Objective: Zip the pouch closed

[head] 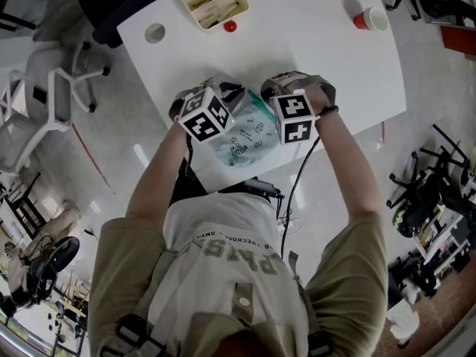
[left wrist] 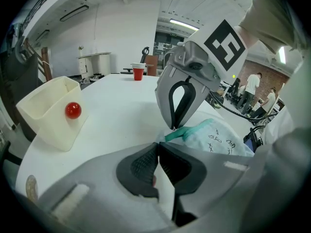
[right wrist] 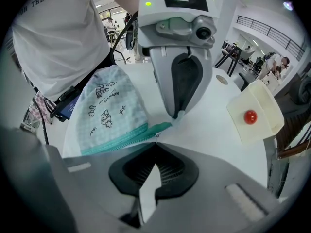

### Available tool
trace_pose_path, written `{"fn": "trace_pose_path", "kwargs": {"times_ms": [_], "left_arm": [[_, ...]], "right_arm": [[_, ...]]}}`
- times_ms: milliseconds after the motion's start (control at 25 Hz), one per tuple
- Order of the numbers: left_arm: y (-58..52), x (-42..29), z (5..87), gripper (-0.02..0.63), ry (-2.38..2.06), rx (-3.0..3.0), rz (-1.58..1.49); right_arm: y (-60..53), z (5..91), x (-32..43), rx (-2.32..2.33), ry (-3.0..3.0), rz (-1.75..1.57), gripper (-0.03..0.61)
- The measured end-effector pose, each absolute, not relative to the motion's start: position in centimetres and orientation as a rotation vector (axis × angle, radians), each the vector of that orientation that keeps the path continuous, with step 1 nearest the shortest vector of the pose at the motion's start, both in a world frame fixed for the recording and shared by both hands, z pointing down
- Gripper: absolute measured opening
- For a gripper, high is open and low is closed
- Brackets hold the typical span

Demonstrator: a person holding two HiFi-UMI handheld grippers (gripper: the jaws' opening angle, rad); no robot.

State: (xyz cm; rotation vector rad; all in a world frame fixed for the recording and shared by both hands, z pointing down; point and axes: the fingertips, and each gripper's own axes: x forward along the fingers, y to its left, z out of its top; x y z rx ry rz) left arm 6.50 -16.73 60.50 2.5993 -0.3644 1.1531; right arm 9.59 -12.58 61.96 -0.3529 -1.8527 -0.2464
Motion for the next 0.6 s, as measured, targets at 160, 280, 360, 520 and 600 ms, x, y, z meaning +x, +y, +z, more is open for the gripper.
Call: {"fn": "trace_pose_path", "kwargs": {"times_ms": [160,280,360,520,600], "left_arm": [[-17.0,6.3,60.7,0.020,-0.380,2.592,1.155],[-17.0,6.0,60.8,0.020,-0.387,2.585,1.163],[-17.0,5.9,60.8,0.020,-0.390,2.587,1.168],[-16.9,5.8,60.9,0.020,-0.391,2.585,1.164],[-16.9,6.0,60.9,0.020,-0.394,2.584,1.161]], "right_arm": [[-12.6,62.0,9.7,-0.358,-1.843,-0.266,0.002],[-12.2,61.9,9.9,-0.355,-1.852,-0.257,0.002],[-11.9,61.8,10.0,-0.354,-1.851,-0.244,0.002],[-12.0,62.1,10.6,-0.338,-1.836,-0.260,0.002],[-12.0,62.0,10.7,-0.333,-1.836,-0.265,0.002]]}}
